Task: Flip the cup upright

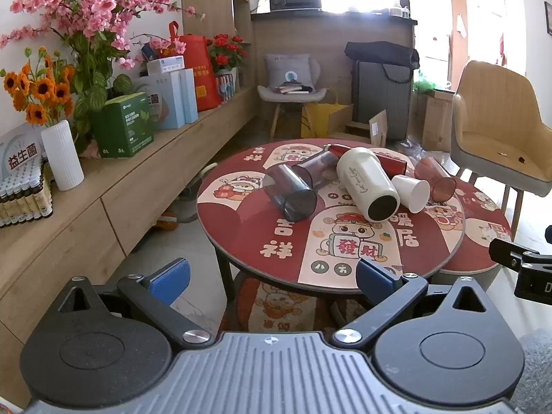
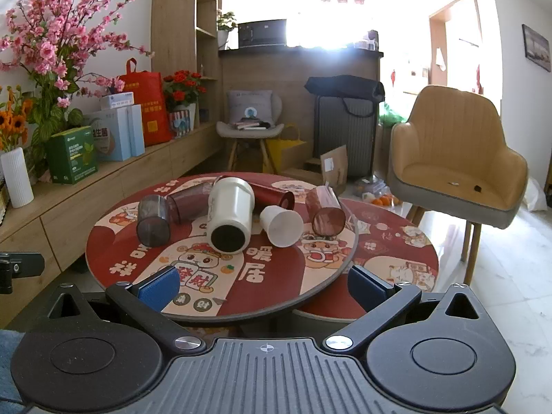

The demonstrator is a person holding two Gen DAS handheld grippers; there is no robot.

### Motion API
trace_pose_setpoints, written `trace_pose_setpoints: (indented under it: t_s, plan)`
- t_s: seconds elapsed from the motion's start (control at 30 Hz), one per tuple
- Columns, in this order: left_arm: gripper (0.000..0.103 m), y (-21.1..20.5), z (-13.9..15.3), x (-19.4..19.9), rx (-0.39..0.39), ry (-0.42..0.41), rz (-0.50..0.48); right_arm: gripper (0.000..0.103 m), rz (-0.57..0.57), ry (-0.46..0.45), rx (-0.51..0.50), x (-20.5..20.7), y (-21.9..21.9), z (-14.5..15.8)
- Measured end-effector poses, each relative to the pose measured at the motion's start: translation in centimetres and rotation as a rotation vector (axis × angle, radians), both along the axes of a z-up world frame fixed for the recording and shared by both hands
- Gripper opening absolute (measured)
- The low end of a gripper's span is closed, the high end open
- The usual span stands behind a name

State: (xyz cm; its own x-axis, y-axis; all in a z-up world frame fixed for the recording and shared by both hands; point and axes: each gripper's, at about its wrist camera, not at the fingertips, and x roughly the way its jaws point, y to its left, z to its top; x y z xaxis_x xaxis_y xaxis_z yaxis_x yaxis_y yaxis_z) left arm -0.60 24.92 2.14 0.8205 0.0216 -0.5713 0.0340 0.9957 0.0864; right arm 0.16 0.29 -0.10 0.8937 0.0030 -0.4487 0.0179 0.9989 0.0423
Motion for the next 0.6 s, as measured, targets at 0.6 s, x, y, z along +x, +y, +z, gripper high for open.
trace_pose_setpoints:
  t_s: [0.6]
  plan:
    - [0.103, 0.08, -0.18, -0.14, -0.006, 0.004, -0.003, 0.103, -0.001, 0.003, 0.012, -0.11, -0.05, -0.58]
